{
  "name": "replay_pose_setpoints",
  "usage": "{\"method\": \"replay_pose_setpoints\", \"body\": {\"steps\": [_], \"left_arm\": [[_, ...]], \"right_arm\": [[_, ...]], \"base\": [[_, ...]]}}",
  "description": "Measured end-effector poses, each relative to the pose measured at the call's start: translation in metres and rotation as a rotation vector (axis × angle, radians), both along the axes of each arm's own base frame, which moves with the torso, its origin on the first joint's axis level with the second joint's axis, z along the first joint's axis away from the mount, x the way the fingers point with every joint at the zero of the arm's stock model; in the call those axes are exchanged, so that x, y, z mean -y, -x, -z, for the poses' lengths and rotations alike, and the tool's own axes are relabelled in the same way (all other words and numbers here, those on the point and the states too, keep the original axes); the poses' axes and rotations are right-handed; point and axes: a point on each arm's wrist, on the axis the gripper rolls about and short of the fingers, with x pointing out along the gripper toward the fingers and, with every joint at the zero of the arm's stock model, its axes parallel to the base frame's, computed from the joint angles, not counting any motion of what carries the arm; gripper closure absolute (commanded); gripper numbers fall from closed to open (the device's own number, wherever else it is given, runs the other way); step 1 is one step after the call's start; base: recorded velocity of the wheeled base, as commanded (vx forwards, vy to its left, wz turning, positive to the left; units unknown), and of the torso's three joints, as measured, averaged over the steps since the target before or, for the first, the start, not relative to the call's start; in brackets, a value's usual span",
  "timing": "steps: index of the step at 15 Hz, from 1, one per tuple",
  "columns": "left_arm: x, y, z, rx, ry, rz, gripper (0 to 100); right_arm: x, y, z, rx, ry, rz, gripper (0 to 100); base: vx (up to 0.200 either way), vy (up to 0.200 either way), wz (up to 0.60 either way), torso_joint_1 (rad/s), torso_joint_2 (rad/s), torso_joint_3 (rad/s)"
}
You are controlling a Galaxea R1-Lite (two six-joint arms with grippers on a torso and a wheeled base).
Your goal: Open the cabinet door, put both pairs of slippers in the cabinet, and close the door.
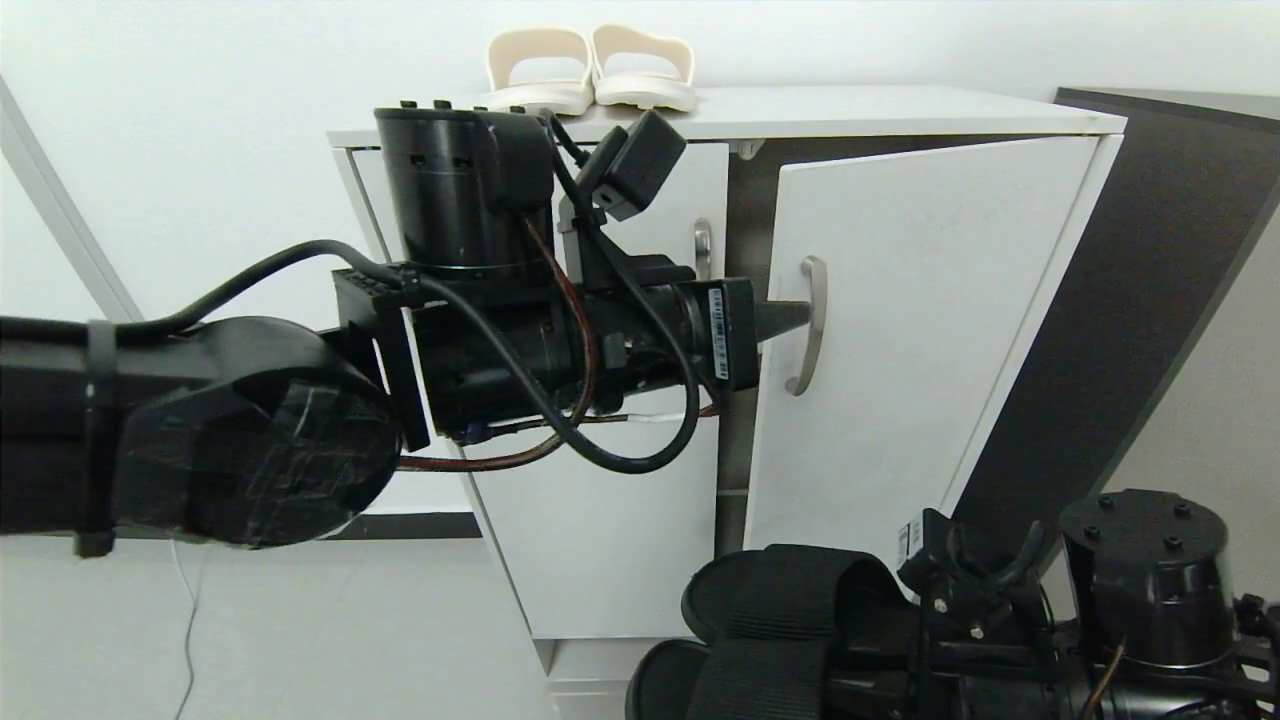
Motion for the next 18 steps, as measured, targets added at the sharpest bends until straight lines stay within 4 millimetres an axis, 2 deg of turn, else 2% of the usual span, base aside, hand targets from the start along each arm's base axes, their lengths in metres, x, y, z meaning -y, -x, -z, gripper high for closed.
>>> {"method": "replay_pose_setpoints", "body": {"steps": [3, 5, 8, 11, 18], "left_arm": [[-0.01, 0.018, -0.001, -0.002, -0.002, 0.014, 100], [-0.017, 0.02, -0.001, -0.002, 0.001, 0.005, 100], [-0.024, 0.008, -0.003, 0.018, 0.049, -0.039, 100], [-0.02, -0.016, -0.001, 0.011, 0.108, -0.073, 100], [0.01, -0.056, 0.01, 0.007, 0.12, -0.074, 100]], "right_arm": [[0.001, 0.003, 0.001, -0.006, -0.003, -0.022, 100], [0.001, 0.005, 0.0, -0.008, -0.009, -0.04, 100], [0.001, 0.009, -0.002, -0.002, -0.016, -0.054, 100], [0.002, 0.017, -0.001, -0.007, -0.01, -0.079, 100], [0.0, 0.031, 0.005, -0.022, 0.007, -0.13, 100]], "base": [[0.0, 0.0, 0.0, 0.0, 0.0, 0.0], [0.0, 0.0, 0.0, 0.0, 0.0, 0.0], [0.0, 0.0, 0.0, 0.0, 0.0, 0.0], [0.0, 0.0, 0.0, 0.0, 0.0, 0.0], [0.0, 0.0, 0.0, 0.0, 0.0, 0.0]]}}
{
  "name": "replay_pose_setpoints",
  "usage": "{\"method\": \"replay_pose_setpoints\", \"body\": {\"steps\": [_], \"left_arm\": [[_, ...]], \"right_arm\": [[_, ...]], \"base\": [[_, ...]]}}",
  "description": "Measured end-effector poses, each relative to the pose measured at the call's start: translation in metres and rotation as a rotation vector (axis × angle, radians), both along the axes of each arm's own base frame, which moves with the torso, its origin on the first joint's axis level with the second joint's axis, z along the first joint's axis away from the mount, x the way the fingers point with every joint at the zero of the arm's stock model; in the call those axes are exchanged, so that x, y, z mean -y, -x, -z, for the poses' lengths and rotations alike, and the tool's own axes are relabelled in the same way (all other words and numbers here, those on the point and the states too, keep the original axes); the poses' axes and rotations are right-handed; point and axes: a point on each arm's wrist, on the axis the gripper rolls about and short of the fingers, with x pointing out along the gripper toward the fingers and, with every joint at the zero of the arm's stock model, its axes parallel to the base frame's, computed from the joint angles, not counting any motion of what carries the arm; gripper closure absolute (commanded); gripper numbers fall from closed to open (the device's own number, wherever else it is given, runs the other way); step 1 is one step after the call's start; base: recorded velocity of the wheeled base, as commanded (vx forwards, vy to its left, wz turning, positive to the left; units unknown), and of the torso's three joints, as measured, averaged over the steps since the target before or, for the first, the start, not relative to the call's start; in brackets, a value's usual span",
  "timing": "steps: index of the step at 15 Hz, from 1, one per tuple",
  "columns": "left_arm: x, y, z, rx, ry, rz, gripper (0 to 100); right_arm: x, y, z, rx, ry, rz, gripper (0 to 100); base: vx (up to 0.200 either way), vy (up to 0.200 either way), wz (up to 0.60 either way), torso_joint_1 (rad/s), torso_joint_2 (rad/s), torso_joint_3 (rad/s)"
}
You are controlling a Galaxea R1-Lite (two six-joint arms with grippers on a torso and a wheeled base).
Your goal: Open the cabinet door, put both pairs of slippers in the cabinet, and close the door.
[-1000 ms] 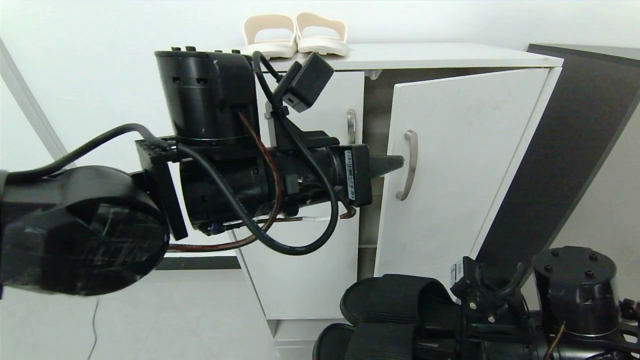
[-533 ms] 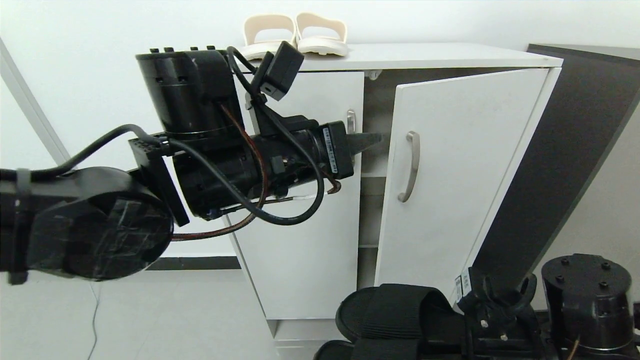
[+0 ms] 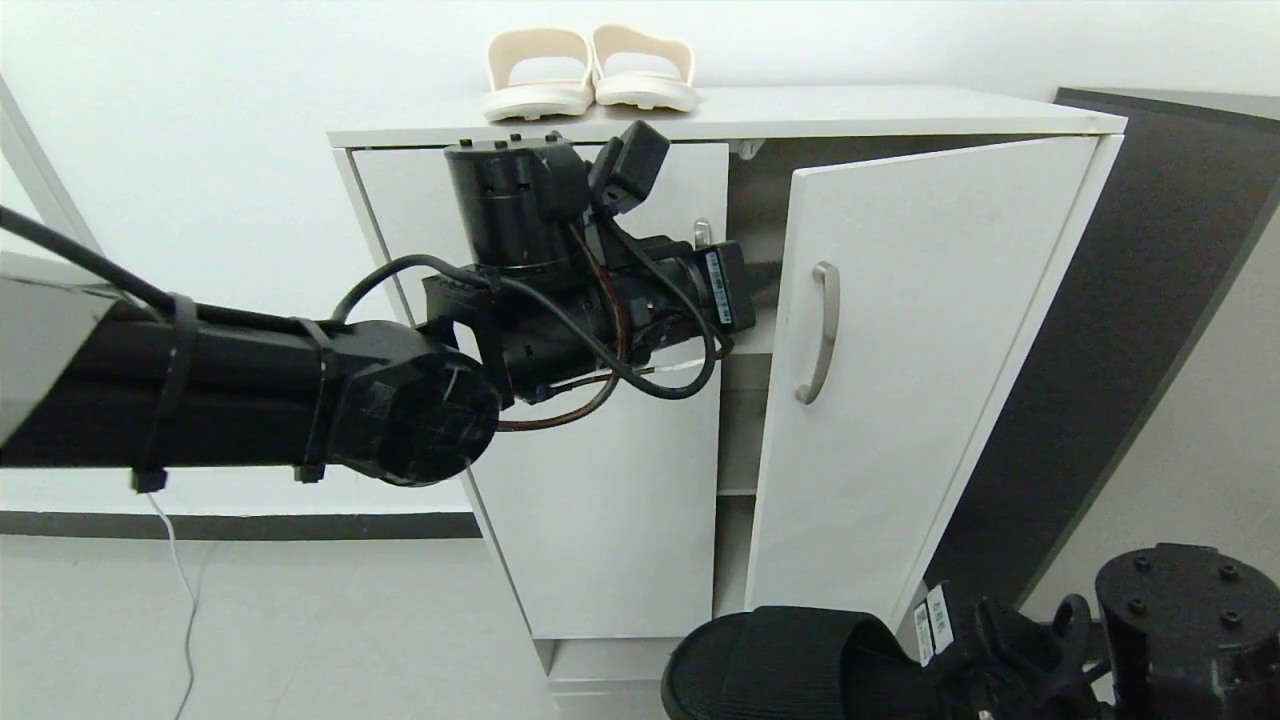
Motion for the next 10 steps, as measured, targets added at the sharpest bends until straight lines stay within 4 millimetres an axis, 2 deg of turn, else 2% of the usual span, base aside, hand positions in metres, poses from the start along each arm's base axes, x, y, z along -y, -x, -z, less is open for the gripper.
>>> {"method": "replay_pose_setpoints", "body": {"steps": [2, 5, 9, 10], "left_arm": [[0.005, -0.004, 0.006, -0.008, -0.007, 0.003, 100], [0.014, 0.003, 0.012, -0.022, -0.002, 0.025, 100], [0.036, 0.043, 0.018, -0.006, 0.023, 0.137, 100], [0.037, 0.048, 0.018, -0.005, 0.023, 0.147, 100]], "right_arm": [[0.0, 0.001, 0.001, -0.001, 0.002, -0.005, 100], [-0.001, 0.003, 0.001, -0.005, 0.006, -0.014, 100], [-0.001, 0.003, 0.001, -0.003, 0.005, -0.017, 100], [-0.001, 0.003, 0.001, -0.002, 0.005, -0.015, 100]], "base": [[-0.2, 0.0, 0.0, 0.005, 0.0, 0.002], [-0.2, 0.0, 0.0, 0.002, 0.01, -0.002], [-0.2, 0.0, 0.0, 0.002, 0.0, 0.004], [0.0, 0.0, 0.0, 0.0, 0.0, 0.0]]}}
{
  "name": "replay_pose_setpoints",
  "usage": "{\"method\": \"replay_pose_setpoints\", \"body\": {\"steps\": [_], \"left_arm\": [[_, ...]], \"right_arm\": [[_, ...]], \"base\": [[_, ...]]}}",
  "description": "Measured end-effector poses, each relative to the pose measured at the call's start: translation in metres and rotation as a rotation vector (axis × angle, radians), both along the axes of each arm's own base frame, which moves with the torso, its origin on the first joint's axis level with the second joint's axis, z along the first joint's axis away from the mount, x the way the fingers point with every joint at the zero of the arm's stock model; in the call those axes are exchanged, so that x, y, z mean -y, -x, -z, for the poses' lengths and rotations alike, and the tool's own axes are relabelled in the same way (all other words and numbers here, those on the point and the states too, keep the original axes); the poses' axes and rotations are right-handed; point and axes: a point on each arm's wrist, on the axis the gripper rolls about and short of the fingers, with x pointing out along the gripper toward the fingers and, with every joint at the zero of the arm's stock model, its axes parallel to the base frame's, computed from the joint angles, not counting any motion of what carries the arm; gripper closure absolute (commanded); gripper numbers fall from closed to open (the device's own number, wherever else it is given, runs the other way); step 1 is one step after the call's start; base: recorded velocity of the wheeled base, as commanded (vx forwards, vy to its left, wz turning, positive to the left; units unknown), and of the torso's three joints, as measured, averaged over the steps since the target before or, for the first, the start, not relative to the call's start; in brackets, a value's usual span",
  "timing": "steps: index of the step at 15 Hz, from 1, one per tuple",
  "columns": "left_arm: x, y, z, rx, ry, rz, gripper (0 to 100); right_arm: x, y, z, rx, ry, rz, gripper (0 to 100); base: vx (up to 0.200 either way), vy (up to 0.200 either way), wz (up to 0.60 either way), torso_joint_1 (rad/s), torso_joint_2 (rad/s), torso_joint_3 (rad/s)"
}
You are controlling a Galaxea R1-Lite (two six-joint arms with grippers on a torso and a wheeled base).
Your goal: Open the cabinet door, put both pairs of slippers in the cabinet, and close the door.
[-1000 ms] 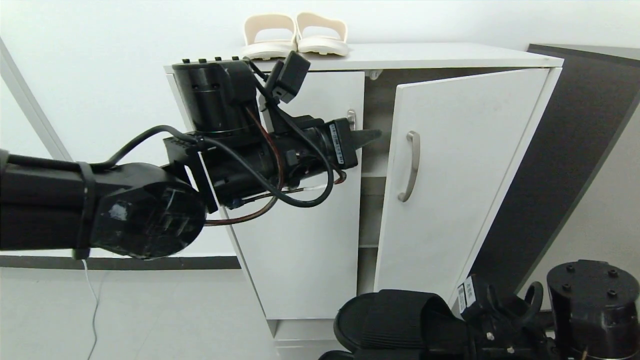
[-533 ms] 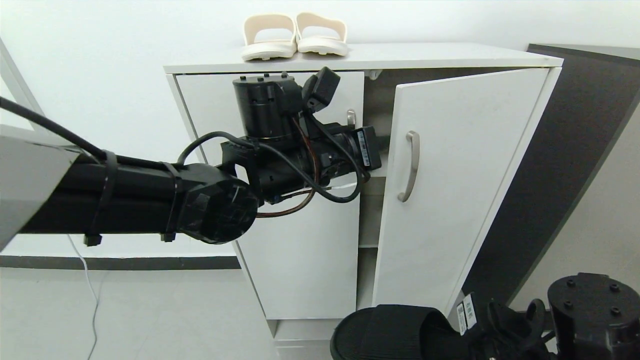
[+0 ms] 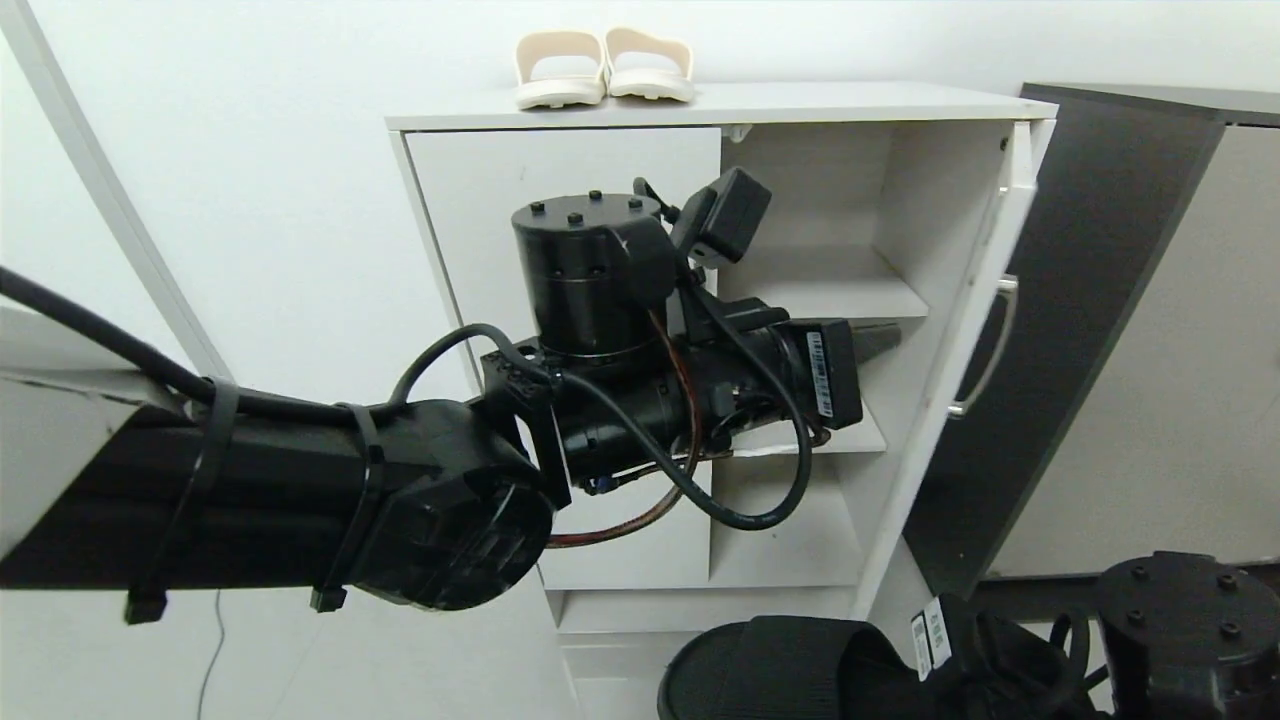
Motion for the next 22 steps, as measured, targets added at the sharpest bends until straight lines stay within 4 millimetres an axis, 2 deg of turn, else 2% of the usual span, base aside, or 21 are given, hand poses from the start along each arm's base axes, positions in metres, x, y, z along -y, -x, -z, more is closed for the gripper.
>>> {"method": "replay_pose_setpoints", "body": {"steps": [3, 4, 6, 9, 12, 14, 16, 18, 20, 22], "left_arm": [[-0.011, -0.004, -0.004, 0.002, 0.004, -0.052, 100], [-0.023, -0.01, -0.009, 0.006, 0.015, -0.129, 100], [-0.052, -0.014, -0.019, 0.004, 0.023, -0.273, 100], [-0.097, 0.0, -0.027, -0.013, -0.041, -0.445, 100], [-0.159, 0.053, -0.04, -0.001, -0.132, -0.661, 100], [-0.201, 0.103, -0.035, 0.019, -0.183, -0.809, 100], [-0.238, 0.152, -0.013, 0.028, -0.238, -0.951, 100], [-0.265, 0.194, 0.018, 0.021, -0.297, -1.082, 100], [-0.282, 0.23, 0.051, 0.012, -0.329, -1.204, 100], [-0.289, 0.256, 0.092, -0.004, -0.354, -1.29, 100]], "right_arm": [[0.0, -0.003, -0.002, 0.007, -0.005, 0.02, 100], [0.003, -0.008, -0.003, 0.015, -0.004, 0.059, 100], [0.009, -0.025, -0.006, 0.057, 0.021, 0.253, 100], [0.012, -0.044, -0.01, 0.086, 0.04, 0.523, 100], [0.003, -0.063, -0.014, 0.11, 0.04, 0.704, 100], [-0.002, -0.072, -0.017, 0.108, 0.021, 0.773, 100], [-0.005, -0.074, -0.015, 0.105, 0.028, 0.771, 100], [-0.007, -0.076, -0.013, 0.103, 0.034, 0.769, 100], [-0.009, -0.076, -0.011, 0.1, 0.041, 0.765, 100], [-0.01, -0.076, -0.009, 0.098, 0.047, 0.761, 100]], "base": [[0.0, 0.0, 0.0, 0.0, 0.0, 0.0], [0.0, 0.0, 0.0, 0.0, 0.0, 0.0], [0.0, 0.0, 0.0, 0.0, 0.0, 0.0], [0.0, 0.0, 0.0, 0.0, 0.0, 0.0], [0.0, 0.0, 0.0, 0.0, 0.0, 0.0], [0.0, 0.0, 0.0, 0.0, 0.0, 0.0], [0.0, 0.0, 0.0, 0.0, 0.0, 0.0], [0.0, 0.0, 0.0, 0.0, 0.0, 0.0], [0.0, 0.0, 0.0, 0.0, 0.0, 0.0], [0.0, 0.0, 0.0, 0.0, 0.0, 0.0]]}}
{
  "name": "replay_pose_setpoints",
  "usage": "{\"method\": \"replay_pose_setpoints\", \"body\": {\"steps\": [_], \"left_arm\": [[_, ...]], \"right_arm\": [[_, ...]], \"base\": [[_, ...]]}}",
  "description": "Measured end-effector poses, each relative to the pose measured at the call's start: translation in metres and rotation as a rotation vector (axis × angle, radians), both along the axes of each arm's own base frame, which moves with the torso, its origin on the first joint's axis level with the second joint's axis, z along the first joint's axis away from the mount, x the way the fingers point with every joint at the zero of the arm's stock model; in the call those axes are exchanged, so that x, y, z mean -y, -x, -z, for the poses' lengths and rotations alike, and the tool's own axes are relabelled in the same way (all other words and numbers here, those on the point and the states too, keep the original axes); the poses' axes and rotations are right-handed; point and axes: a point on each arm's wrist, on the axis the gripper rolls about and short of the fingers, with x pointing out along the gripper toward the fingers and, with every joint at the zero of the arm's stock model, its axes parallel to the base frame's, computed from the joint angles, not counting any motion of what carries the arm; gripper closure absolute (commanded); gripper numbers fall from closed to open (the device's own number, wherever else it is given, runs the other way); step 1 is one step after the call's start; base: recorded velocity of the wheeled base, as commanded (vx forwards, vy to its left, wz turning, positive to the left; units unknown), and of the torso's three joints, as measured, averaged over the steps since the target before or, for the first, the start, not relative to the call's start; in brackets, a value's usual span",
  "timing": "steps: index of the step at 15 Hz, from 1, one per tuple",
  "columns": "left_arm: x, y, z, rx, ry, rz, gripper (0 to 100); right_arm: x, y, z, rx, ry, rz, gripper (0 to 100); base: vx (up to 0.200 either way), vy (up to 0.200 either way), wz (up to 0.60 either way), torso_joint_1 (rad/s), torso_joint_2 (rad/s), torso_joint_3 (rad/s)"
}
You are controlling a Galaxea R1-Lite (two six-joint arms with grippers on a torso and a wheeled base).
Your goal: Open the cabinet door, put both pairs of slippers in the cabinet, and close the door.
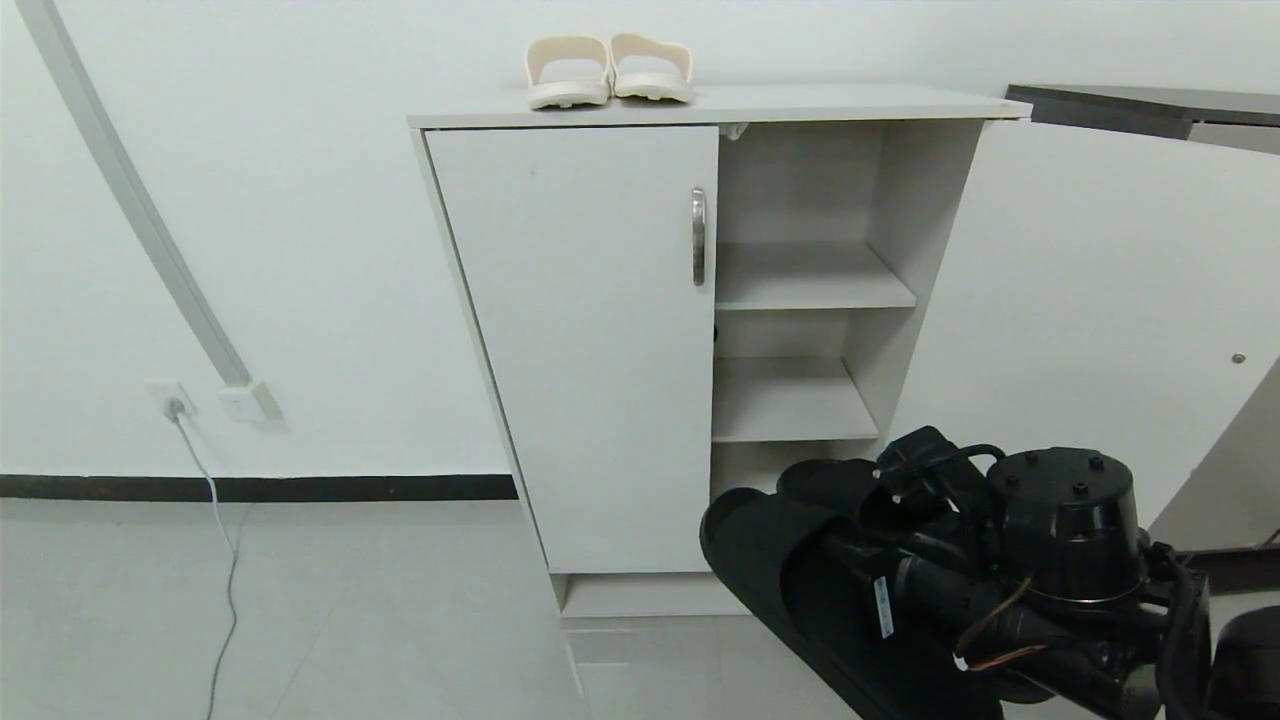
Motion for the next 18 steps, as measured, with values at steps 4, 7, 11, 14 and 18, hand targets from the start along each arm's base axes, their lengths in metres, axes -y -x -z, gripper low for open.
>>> {"method": "replay_pose_setpoints", "body": {"steps": [4, 7, 11, 14, 18], "left_arm": [[-0.003, 0.012, 0.057, -0.005, 0.011, -0.149, 100], [0.0, 0.015, 0.072, -0.002, -0.004, -0.229, 100], [0.004, 0.018, 0.075, 0.087, -0.038, -0.076, 100], [0.008, 0.017, 0.081, 0.067, -0.076, 0.107, 100], [0.009, 0.017, 0.082, 0.066, -0.077, 0.115, 100]], "right_arm": [[-0.004, 0.003, 0.002, -0.005, 0.005, -0.015, 100], [-0.006, 0.004, 0.002, -0.006, 0.006, -0.025, 100], [-0.011, 0.006, 0.006, -0.009, 0.015, -0.029, 100], [-0.016, 0.005, 0.004, 0.028, -0.013, -0.03, 100], [-0.022, -0.002, 0.009, 0.053, -0.003, 0.036, 100]], "base": [[0.0, 0.0, 0.0, 0.0, 0.0, 0.0], [0.0, 0.0, 0.0, 0.0, 0.0, 0.0], [0.0, 0.0, 0.0, 0.0, 0.0, 0.0], [0.0, 0.0, 0.0, 0.0, 0.0, 0.0], [0.0, 0.0, 0.0, 0.0, 0.0, 0.0]]}}
